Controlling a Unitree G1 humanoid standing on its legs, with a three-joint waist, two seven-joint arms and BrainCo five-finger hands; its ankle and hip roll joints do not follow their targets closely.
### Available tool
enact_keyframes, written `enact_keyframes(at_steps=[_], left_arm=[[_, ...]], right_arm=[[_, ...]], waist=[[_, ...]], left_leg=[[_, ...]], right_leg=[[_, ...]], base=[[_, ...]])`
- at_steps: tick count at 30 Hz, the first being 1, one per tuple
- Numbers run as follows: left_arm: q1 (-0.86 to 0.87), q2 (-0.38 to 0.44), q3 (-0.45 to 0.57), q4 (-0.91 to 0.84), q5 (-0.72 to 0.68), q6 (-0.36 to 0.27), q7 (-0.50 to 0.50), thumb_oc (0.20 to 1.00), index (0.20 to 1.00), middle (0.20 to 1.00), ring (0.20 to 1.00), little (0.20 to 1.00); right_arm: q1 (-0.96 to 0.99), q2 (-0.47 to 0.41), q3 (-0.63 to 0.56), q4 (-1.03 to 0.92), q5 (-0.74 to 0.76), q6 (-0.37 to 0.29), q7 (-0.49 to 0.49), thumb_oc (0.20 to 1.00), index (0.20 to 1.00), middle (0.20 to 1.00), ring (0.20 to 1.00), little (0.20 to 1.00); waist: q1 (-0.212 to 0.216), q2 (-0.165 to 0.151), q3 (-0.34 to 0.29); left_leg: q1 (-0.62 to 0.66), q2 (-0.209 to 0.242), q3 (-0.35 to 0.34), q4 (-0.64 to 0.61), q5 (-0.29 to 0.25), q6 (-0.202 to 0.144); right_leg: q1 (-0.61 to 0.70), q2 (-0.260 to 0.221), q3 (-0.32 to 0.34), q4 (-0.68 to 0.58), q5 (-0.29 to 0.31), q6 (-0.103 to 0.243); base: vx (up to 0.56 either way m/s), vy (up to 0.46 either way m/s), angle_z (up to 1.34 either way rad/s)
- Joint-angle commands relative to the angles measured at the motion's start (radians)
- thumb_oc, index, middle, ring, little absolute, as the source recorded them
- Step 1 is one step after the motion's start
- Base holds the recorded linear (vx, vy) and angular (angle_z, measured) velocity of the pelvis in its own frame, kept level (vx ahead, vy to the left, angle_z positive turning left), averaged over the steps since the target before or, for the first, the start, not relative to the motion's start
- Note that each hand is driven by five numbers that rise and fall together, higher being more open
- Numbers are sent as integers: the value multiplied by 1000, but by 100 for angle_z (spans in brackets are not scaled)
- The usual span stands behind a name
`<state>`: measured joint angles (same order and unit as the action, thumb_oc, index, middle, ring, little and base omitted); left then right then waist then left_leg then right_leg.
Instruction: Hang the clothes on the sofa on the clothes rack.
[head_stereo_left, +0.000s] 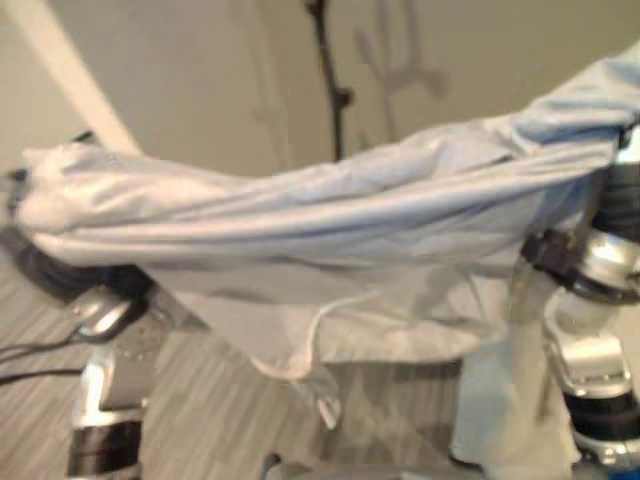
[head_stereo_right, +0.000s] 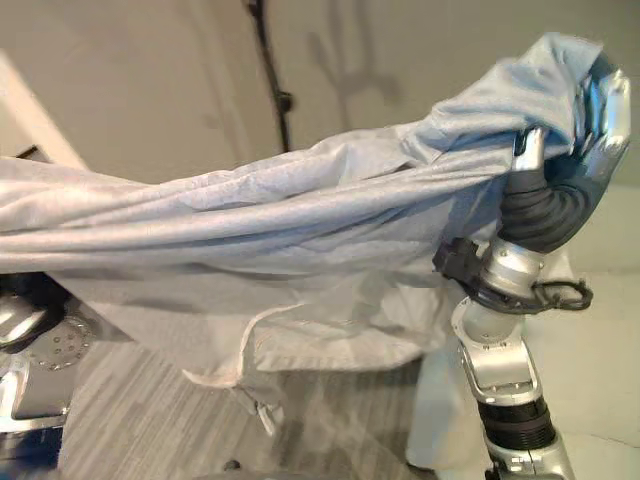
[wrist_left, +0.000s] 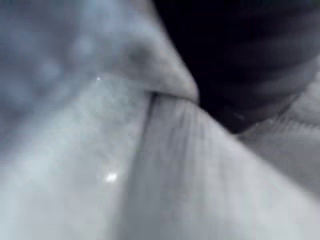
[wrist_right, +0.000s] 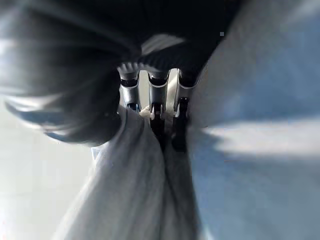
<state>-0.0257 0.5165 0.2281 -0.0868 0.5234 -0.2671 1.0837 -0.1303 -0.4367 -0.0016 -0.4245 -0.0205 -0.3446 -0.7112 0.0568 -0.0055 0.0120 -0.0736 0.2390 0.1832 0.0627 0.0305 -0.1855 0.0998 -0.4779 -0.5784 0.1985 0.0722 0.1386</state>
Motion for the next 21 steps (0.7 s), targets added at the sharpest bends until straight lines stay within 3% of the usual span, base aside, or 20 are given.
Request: enact_keyframes(at_steps=[1, 4, 6, 8, 9, 10, 12, 15, 19, 20, 21], left_arm=[[22, 40, 34, -96, -24, -10, -14, 200, 200, 200, 200, 200], [3, 81, 19, -67, -18, 4, -33, 200, 200, 200, 200, 200], [-8, 89, 24, -66, -9, 15, -23, 200, 200, 200, 200, 200], [-21, 92, 27, -63, 1, 31, -19, 200, 200, 200, 200, 200], [-30, 95, 29, -66, 6, 31, -21, 200, 200, 200, 200, 200], [-49, 84, 30, -66, 15, 41, -17, 200, 200, 200, 200, 200], [-69, 80, 23, -77, 29, 45, -14, 200, 200, 200, 200, 200], [-91, 61, 22, -103, 44, 42, -15, 200, 200, 200, 200, 200], [-122, 53, 9, -104, 53, 26, -20, 200, 200, 200, 200, 200], [-166, 62, -10, -100, 85, 37, -27, 200, 200, 200, 200, 200], [-168, 62, -11, -100, 86, 37, -28, 200, 200, 200, 200, 200]], right_arm=[[-17, -31, -72, -70, -103, 45, -66, 200, 200, 200, 200, 200], [47, 16, -124, -61, -217, 138, -95, 200, 200, 200, 200, 200], [33, 23, -127, -54, -245, 152, -119, 200, 200, 200, 200, 200], [30, 21, -134, -51, -284, 174, -135, 200, 200, 200, 200, 200], [35, 19, -141, -47, -304, 190, -131, 200, 200, 200, 200, 200], [43, 3, -170, -59, -374, 225, -148, 200, 200, 200, 200, 200], [27, -15, -198, -66, -424, 255, -177, 200, 200, 200, 200, 200], [-17, -17, -222, -83, -475, 280, -216, 200, 200, 200, 200, 200], [-58, -18, -230, -87, -514, 294, -234, 200, 200, 200, 200, 200], [-91, -47, -239, -93, -567, 310, -245, 200, 200, 200, 200, 200], [-88, -45, -242, -98, -568, 312, -243, 200, 200, 200, 200, 200]], waist=[[-2, 16, -55], [-22, -13, -34], [-21, -24, -21], [-26, -22, -15], [-39, -20, -15], [-62, -14, 0], [-72, -12, 9], [-74, -6, 12], [-88, -5, 20], [-102, -18, 11], [-102, -18, 12]], left_leg=[[74, 84, 7, -83, 22, -6], [109, -77, 13, -82, -65, 101], [133, -120, 24, -94, -75, 134], [154, -142, 31, -105, -83, 156], [174, -162, 30, -111, -91, 170], [208, -194, 33, -124, -106, 201], [220, -224, 41, -116, -111, 216], [225, -223, 40, -103, -113, 202], [227, -202, 52, -111, -104, 186], [240, -190, 39, -119, -119, 172], [241, -189, 37, -119, -119, 172]], right_leg=[[-2, -36, 57, -111, 12, 118], [-38, -128, 95, 51, 143, 113], [-63, -157, 111, 104, 168, 115], [-79, -158, 117, 168, 145, 110], [-94, -130, 127, 211, 127, 103], [-137, -44, 147, 284, 49, 79], [-172, 39, 143, 302, -10, 57], [-200, 145, 141, 224, -91, 23], [-268, 174, 214, 92, -25, 24], [-261, 186, 289, -40, 11, 51], [-253, 188, 285, -52, 15, 51]], base=[[129, 599, 87], [88, 478, 33], [30, 421, 34], [60, 347, -7], [118, 395, -18], [138, 474, -14], [77, 294, -14], [78, 20, -39], [76, -116, -17], [178, -132, -2], [281, -182, 2]])
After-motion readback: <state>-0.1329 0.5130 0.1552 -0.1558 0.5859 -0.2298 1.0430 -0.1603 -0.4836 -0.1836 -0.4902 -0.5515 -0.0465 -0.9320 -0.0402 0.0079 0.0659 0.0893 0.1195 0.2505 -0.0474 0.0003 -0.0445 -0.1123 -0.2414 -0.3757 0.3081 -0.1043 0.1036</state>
